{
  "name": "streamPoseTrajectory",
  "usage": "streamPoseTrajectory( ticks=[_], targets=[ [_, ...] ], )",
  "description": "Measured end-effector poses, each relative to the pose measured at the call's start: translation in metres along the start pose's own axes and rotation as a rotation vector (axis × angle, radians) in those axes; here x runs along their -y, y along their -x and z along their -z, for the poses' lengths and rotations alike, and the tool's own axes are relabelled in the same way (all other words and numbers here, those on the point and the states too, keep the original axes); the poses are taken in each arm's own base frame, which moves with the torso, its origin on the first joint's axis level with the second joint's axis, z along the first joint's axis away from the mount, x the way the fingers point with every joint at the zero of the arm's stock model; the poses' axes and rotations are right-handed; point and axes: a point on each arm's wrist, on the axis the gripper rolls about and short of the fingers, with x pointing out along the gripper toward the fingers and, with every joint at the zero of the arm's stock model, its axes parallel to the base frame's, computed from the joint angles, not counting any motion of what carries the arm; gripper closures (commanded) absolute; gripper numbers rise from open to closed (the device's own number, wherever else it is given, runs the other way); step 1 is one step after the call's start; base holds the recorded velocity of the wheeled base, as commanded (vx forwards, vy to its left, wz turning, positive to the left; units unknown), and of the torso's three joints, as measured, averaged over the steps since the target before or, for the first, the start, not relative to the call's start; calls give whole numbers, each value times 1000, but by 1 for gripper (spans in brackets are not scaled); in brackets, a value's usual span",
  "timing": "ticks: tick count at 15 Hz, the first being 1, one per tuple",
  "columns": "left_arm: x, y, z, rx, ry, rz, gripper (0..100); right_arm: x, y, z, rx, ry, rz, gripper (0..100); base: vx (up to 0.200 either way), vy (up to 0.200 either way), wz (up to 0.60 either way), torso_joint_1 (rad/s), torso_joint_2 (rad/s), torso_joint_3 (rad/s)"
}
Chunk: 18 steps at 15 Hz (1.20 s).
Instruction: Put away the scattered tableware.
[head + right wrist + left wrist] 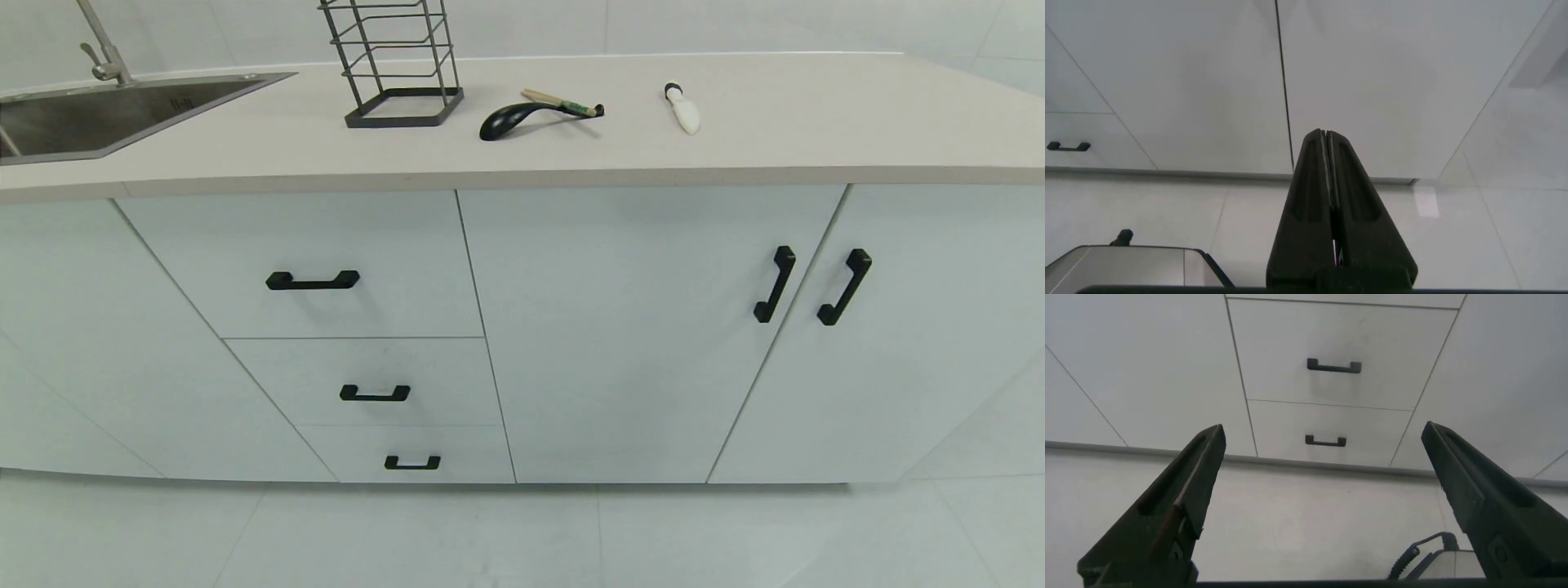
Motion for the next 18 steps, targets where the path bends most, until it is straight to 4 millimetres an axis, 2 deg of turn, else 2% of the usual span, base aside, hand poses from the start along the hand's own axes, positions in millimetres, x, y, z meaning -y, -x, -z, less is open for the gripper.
streamPoseTrajectory(
  ticks=[3,9,14,15,18],
  targets=[
    [0,0,0,0,0,0,0,0,0,0,-1,1,1,100,0,0,600,4,-1,-1],
    [0,0,0,0,0,0,0,0,0,0,-1,-1,1,100,0,0,0,0,0,0],
    [0,0,0,0,0,0,0,0,0,0,-1,-1,1,100,200,0,0,0,0,2],
    [0,0,0,1,-1,0,0,0,0,0,-1,-2,1,100,200,200,0,-2,-7,2],
    [0,0,0,0,0,1,0,0,0,0,-1,-2,1,100,0,0,0,0,0,0]
  ],
)
